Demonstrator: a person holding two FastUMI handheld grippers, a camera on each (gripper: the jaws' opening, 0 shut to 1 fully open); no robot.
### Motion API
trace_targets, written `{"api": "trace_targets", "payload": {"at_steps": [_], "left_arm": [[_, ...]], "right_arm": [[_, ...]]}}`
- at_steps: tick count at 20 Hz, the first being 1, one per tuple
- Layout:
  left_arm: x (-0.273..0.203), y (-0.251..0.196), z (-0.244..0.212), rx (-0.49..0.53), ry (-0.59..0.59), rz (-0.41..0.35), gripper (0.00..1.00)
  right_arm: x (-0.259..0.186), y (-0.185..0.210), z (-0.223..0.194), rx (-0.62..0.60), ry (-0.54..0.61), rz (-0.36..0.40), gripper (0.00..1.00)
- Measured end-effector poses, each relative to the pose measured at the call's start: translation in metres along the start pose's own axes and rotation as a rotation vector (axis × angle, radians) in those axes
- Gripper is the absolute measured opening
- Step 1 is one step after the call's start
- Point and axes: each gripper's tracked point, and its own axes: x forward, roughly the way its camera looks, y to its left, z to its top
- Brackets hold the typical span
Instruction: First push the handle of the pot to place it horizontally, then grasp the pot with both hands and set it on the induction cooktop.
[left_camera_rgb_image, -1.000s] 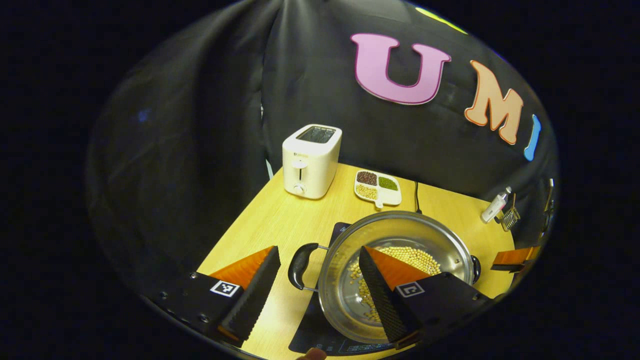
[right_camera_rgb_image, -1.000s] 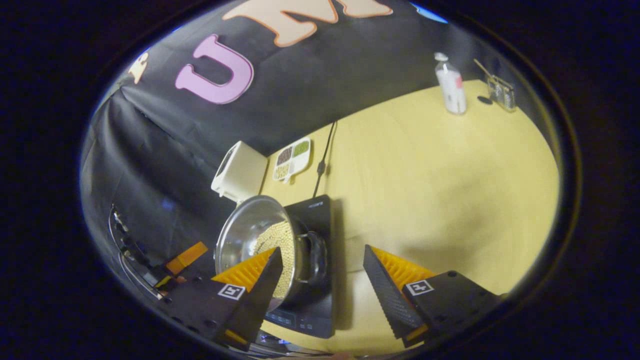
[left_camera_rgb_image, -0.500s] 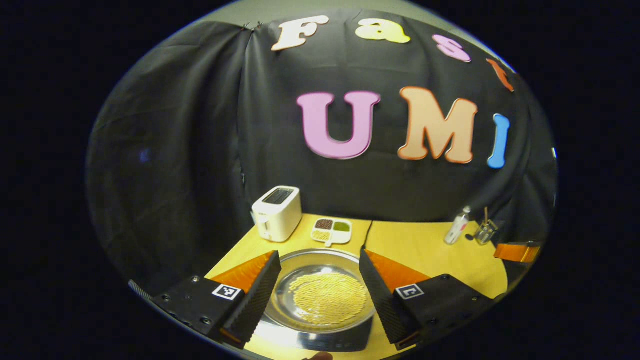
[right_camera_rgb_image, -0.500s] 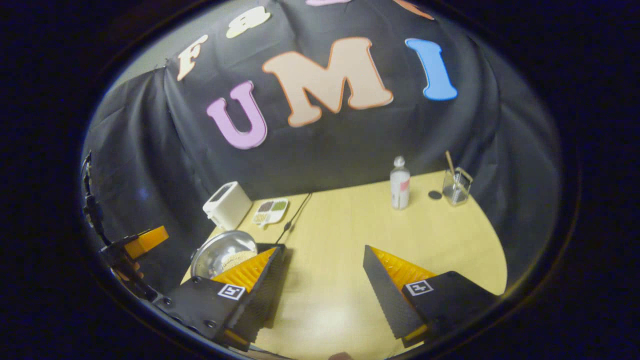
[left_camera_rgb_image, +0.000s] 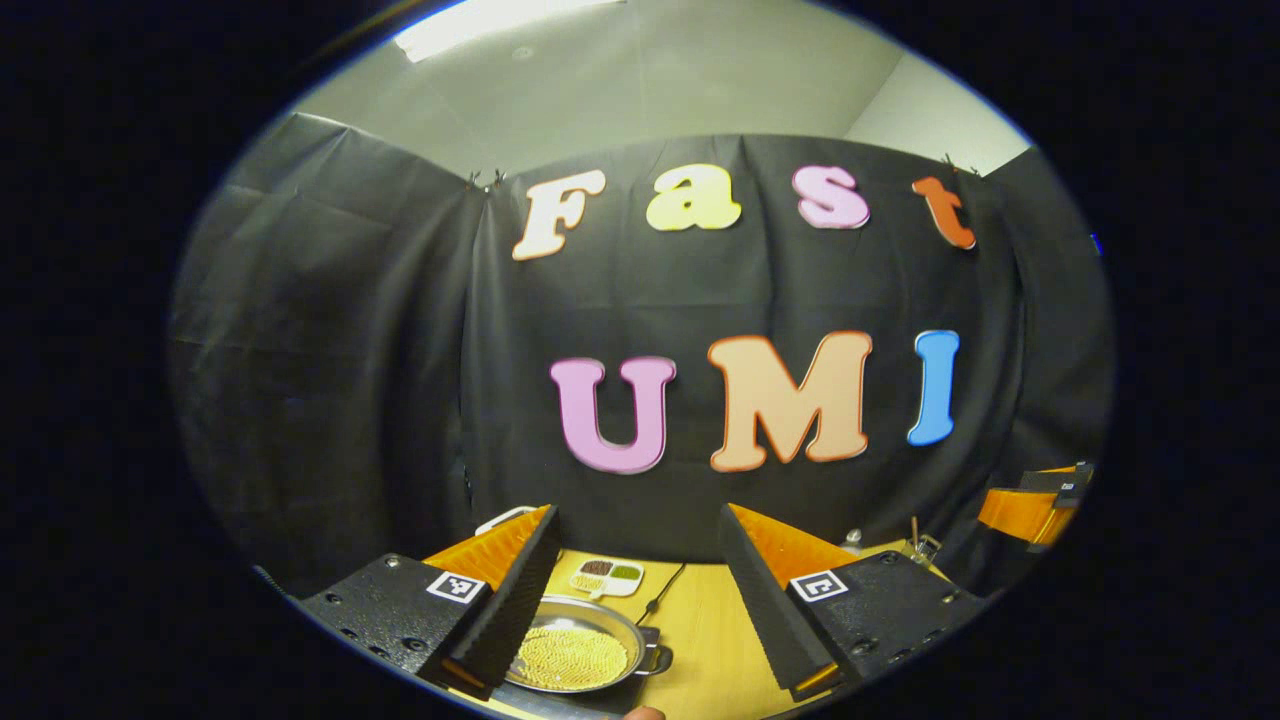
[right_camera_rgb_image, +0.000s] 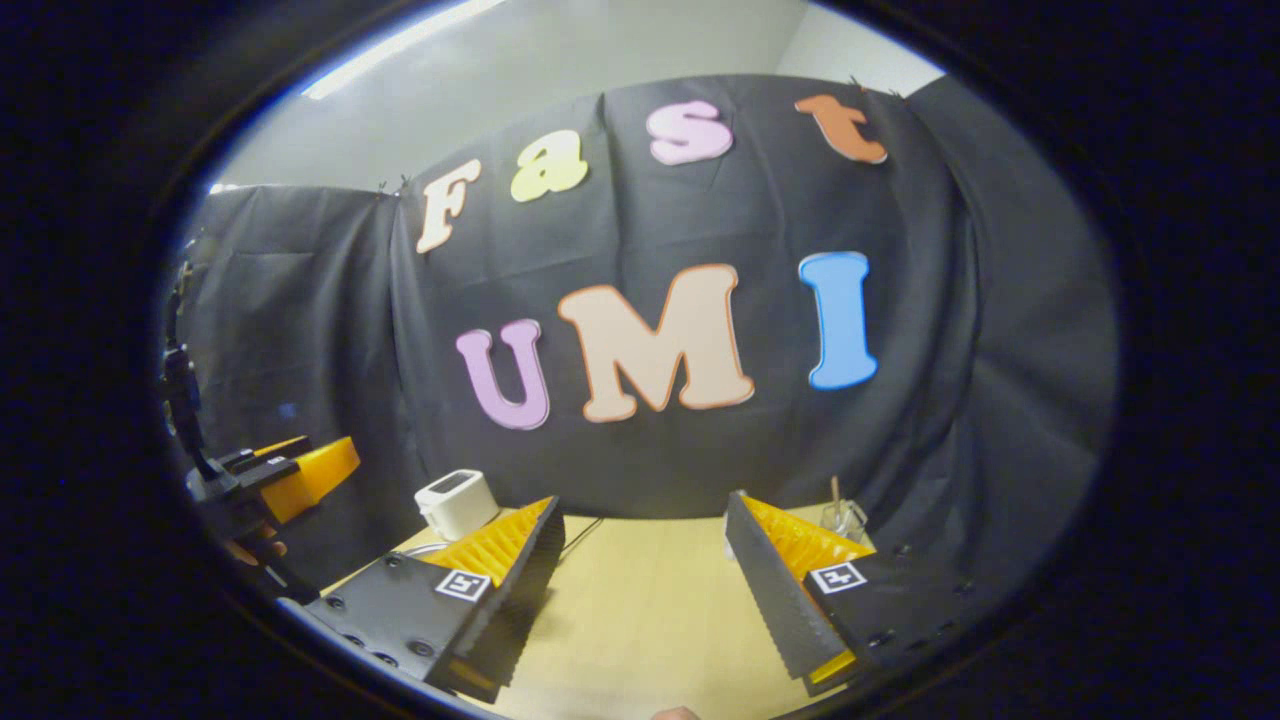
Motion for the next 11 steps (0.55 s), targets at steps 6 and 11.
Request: {"api": "trace_targets", "payload": {"at_steps": [6, 11], "left_arm": [[-0.03, -0.049, 0.006, -0.003, -0.035, -0.069, 0.93], [-0.046, -0.084, -0.032, -0.029, 0.061, -0.14, 0.95]], "right_arm": [[-0.043, -0.036, 0.032, -0.051, -0.085, -0.067, 0.92], [-0.068, -0.055, 0.038, -0.068, -0.107, -0.099, 0.92]]}}
